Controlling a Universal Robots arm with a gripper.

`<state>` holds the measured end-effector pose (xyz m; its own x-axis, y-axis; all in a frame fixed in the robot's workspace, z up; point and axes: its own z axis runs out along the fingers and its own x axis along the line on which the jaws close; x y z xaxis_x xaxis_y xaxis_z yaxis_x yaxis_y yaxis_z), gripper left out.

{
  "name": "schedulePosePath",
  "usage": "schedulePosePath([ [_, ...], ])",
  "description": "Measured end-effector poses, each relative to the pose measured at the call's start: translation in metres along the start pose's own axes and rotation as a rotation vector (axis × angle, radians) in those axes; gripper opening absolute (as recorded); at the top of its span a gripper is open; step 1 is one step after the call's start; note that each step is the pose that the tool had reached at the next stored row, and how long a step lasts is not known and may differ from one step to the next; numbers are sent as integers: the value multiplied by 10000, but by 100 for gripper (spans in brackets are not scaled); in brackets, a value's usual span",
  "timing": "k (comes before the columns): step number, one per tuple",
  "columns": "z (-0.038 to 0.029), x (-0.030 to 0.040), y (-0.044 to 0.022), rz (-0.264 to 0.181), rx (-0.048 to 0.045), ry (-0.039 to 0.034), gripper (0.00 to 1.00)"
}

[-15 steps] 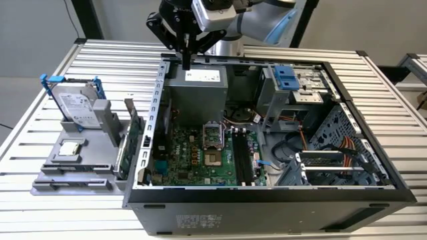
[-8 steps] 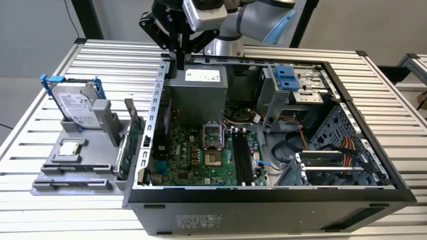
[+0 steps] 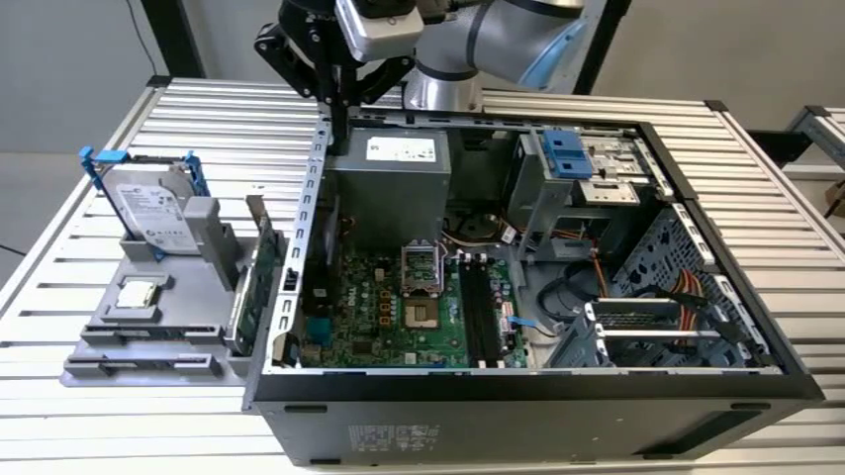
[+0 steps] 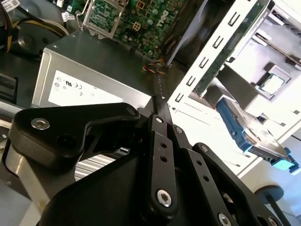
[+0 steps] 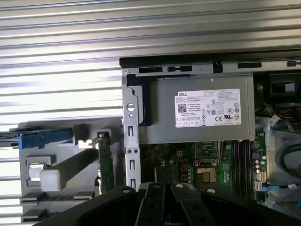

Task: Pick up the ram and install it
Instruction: 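Reach for the ram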

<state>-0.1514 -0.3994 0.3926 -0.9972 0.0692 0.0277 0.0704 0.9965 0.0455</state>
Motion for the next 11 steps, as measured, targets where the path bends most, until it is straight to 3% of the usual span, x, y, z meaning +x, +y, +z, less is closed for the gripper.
schedulePosePath([
  [4, 1, 66, -5, -20, -10, -84, 0],
  [11, 3, 154, -11, -49, -10, -97, 0],
])
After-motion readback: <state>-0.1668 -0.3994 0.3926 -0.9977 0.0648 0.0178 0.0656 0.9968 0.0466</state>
